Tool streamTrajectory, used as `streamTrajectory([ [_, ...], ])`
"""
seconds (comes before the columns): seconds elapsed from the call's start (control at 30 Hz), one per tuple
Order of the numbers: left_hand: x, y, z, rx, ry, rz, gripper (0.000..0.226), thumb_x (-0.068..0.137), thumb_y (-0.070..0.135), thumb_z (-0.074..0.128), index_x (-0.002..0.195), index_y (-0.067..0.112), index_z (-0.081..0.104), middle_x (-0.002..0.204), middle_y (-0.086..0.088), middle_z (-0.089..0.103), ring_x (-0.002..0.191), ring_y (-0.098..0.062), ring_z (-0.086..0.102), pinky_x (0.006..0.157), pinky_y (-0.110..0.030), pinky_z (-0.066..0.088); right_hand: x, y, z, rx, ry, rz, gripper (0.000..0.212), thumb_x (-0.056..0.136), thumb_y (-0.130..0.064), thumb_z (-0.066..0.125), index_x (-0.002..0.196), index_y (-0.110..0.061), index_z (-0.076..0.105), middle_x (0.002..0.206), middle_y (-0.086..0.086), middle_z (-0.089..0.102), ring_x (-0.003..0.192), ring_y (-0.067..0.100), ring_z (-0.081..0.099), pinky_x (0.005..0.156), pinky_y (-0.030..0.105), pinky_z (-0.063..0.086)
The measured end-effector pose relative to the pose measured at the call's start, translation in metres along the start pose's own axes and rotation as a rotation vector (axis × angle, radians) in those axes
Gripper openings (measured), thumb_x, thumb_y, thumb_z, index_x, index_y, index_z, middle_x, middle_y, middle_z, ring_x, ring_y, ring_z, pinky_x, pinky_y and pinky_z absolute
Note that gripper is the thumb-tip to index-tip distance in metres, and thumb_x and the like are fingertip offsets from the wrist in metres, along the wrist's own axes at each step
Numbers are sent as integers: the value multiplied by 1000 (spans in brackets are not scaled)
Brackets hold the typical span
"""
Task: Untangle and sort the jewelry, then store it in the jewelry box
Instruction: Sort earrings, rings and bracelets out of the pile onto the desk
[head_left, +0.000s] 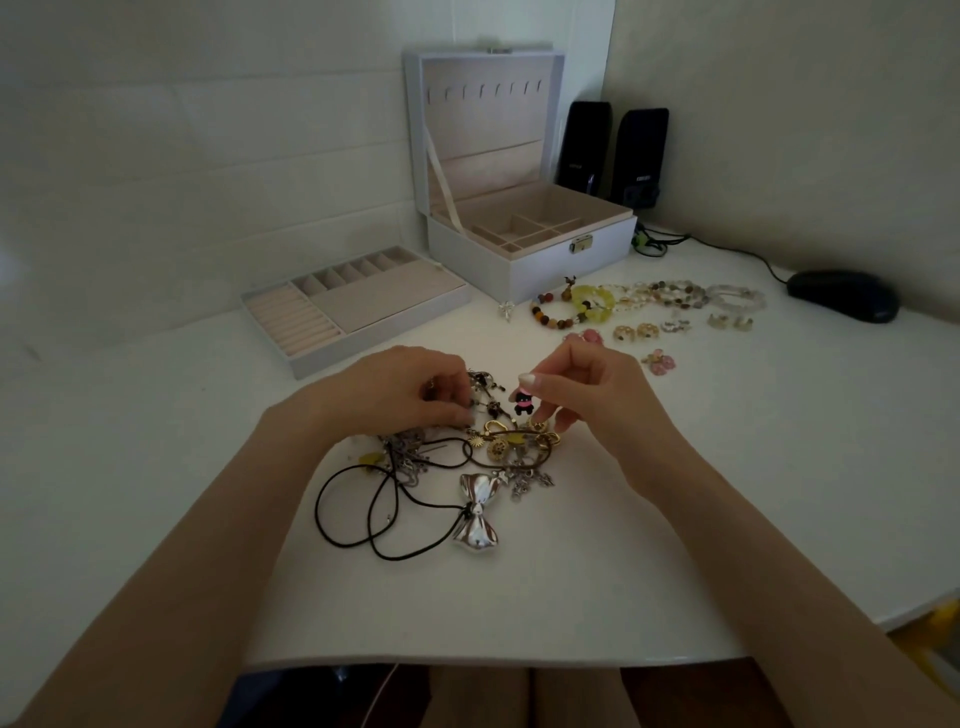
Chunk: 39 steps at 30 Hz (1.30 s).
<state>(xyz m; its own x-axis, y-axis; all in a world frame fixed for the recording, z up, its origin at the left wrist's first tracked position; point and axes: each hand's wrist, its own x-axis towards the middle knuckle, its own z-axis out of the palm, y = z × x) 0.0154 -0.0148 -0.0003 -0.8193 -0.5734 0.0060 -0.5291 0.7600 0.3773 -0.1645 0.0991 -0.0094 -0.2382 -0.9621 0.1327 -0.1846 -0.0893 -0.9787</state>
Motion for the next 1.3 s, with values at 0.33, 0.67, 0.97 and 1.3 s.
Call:
streamTrajectory([
  [0.33,4,-3,4,19,-23,-18,25,79,25,74,78,35,51,82,10,56,74,-2,48,69,-25,42,0,2,0,-16,2,-1,12,83,-11,71,76,-6,62,68,5,67,57,10,60,52,17,47],
  [0.67,-5,10,-9,-335,277,-19,14,79,15,73,86,13,60,77,8,62,62,1,54,61,-9,41,-2,-2,-1,41,-38,12,12,86,-5,65,77,-4,57,84,8,74,58,19,63,53,23,51],
  [0.97,0,18,1,-448,244,62,10,81,13,71,85,16,63,84,2,68,76,-12,63,75,-29,51,-4,-6,-1,72,-41,-6,14,85,-6,67,76,-5,57,79,10,73,46,14,52,43,19,41],
  [1.3,-2,26,-3,-842,390,71,7,83,11,63,87,12,57,73,2,67,68,-9,64,64,-17,47,-5,-8,-2,79,-13,5,12,87,-13,66,79,-8,59,75,8,73,46,11,43,43,19,33],
])
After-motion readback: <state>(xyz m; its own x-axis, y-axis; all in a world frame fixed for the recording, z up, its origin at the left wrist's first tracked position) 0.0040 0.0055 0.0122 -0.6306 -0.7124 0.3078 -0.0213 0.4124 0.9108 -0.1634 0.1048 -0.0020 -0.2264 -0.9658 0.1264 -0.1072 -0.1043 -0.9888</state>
